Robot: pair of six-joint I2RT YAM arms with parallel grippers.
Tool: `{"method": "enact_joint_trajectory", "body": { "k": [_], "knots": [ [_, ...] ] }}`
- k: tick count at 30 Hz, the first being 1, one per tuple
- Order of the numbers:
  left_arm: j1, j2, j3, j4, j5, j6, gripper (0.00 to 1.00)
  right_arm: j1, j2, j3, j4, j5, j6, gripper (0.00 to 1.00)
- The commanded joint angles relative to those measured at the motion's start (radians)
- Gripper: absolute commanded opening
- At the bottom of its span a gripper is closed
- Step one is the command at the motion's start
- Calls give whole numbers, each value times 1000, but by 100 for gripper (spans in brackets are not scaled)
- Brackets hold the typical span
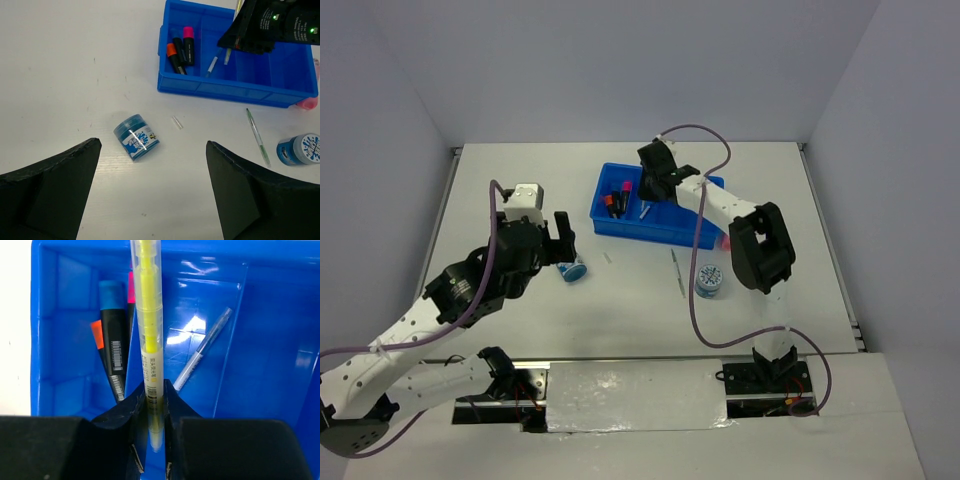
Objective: Sort the stationery into containers
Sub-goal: Place the pen in the storage box.
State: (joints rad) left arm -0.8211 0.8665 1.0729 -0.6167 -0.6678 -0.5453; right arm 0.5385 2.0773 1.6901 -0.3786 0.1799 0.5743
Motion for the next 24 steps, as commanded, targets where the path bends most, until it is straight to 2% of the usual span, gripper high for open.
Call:
{"method": "enact_joint_trajectory", "body": {
  "k": [1, 8, 11, 14, 15, 17, 24],
  "knots": [
    [5, -17, -2, 23, 23, 28, 99, -5, -20, 25, 7, 9, 41, 13],
    [5, -6, -21, 37, 47, 25, 99, -3, -36, -29, 24, -20, 59, 23],
    [5, -11, -21, 34, 42, 25, 99, -2, -54, -52, 26, -22, 64, 30],
    [5, -17, -25, 37, 51, 28, 99, -2, -86, -82, 44, -23, 58, 44],
    [4, -17, -25, 37, 56, 31, 99, -2, -95, -84, 44, -22, 55, 56],
    [4, -9, -21, 34, 71, 30, 99, 0, -123, -84, 38, -16, 41, 69],
    [5, 8, -18, 31, 65, 10, 99, 0, -336, -98, 14, 16, -43, 68]
  ]
}}
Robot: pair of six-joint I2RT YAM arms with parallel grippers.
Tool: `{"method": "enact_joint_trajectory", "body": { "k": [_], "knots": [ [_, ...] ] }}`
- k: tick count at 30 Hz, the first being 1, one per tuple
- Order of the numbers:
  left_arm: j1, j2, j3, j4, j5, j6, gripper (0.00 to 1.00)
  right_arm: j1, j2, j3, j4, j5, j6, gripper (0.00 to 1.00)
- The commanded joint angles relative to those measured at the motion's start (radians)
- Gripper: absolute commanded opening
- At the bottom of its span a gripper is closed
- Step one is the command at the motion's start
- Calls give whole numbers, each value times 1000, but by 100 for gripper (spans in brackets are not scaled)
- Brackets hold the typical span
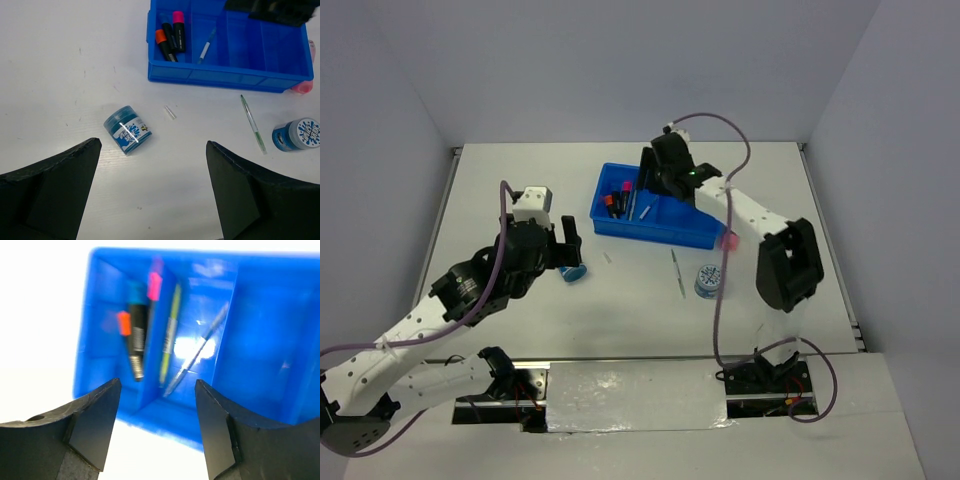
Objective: Sort the stationery into containers
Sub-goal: Place the pen in the storage box, then pick up the pen from the center of the board.
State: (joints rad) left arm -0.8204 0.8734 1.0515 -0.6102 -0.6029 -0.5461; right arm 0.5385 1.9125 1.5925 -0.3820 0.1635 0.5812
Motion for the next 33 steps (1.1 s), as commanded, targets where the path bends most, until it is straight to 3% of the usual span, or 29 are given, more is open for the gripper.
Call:
{"method": "enact_joint_trajectory", "body": {
  "k": [1, 5, 7, 12, 19, 33],
  "knots": [
    [4, 4, 5, 21, -9, -4, 99, 1, -234, -15, 6, 22, -96, 67],
    [7, 30, 22, -23, -34, -34, 99, 9, -357, -77, -177, -48, -242, 54],
    [9, 39, 34, -43, -23, -49, 99, 26, -444, -195, -208, -42, -285, 49],
    [9, 32, 65, -80, -3, -75, 99, 63, -538, -477, -180, -27, -285, 47],
    [9, 70, 88, -126, 46, -78, 99, 72, -471, -585, -110, -47, -294, 45],
    [7, 116, 78, -51, 161, -64, 99, 71, -239, -603, -8, -78, -300, 43]
  ]
}}
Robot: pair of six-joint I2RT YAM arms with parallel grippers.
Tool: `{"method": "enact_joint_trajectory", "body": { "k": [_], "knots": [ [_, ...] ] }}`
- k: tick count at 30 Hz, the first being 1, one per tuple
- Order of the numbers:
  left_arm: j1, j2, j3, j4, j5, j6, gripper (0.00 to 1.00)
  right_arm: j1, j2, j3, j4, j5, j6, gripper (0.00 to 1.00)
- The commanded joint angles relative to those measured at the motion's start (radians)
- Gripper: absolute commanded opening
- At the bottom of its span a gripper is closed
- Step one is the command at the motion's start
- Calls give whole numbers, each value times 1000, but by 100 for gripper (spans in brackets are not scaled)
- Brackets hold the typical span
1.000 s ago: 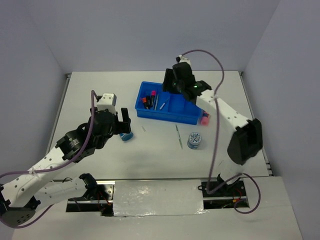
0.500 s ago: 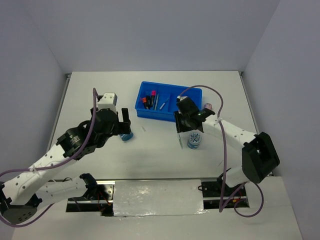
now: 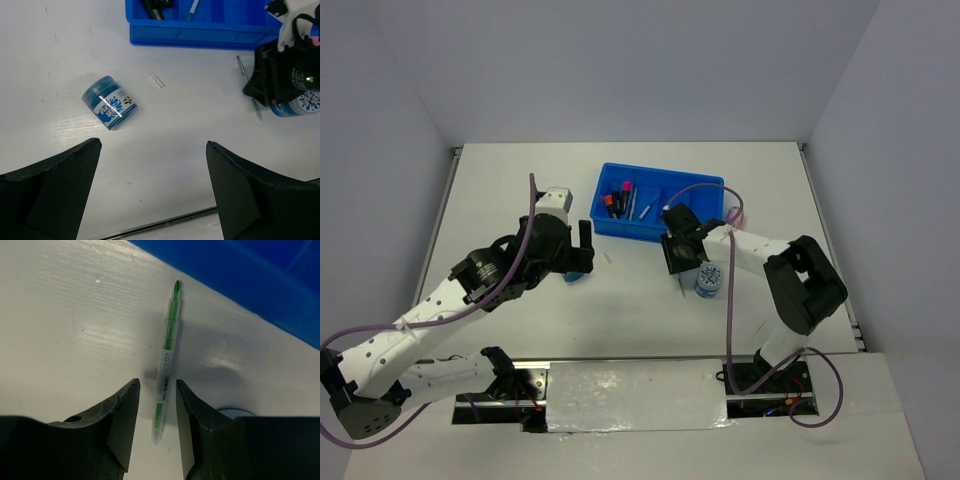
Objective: Sort the stationery into containers
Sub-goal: Pick up the pen from the center of the board.
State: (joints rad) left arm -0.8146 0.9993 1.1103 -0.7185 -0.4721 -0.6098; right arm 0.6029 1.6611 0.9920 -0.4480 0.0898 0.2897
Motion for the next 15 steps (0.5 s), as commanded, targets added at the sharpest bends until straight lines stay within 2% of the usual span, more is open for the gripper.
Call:
{"method": "enact_joint_trajectory", "body": {
  "k": [1, 5, 8, 11, 12, 13, 15],
  "knots": [
    [3, -10, 19, 59, 29, -1, 99, 6, 20, -4, 63, -7, -7, 42],
    [3, 1, 20, 57, 24, -2, 99, 6, 78, 2, 74, -12, 0, 39],
    [3, 12, 19, 63, 24, -4, 99, 6, 100, -4, 92, -45, 6, 30],
    [3, 24, 20, 73, 17, -11, 99, 11, 94, -21, 111, -59, 17, 21],
    [3, 28, 22, 74, 13, -22, 99, 15, 89, -26, 115, -65, 22, 5],
    [2, 35, 22, 76, 1, -33, 99, 24, 80, -39, 124, -71, 29, 0],
    [3, 61, 19, 97, -2, -74, 99, 41, 33, -55, 132, -120, 38, 0]
  ]
}}
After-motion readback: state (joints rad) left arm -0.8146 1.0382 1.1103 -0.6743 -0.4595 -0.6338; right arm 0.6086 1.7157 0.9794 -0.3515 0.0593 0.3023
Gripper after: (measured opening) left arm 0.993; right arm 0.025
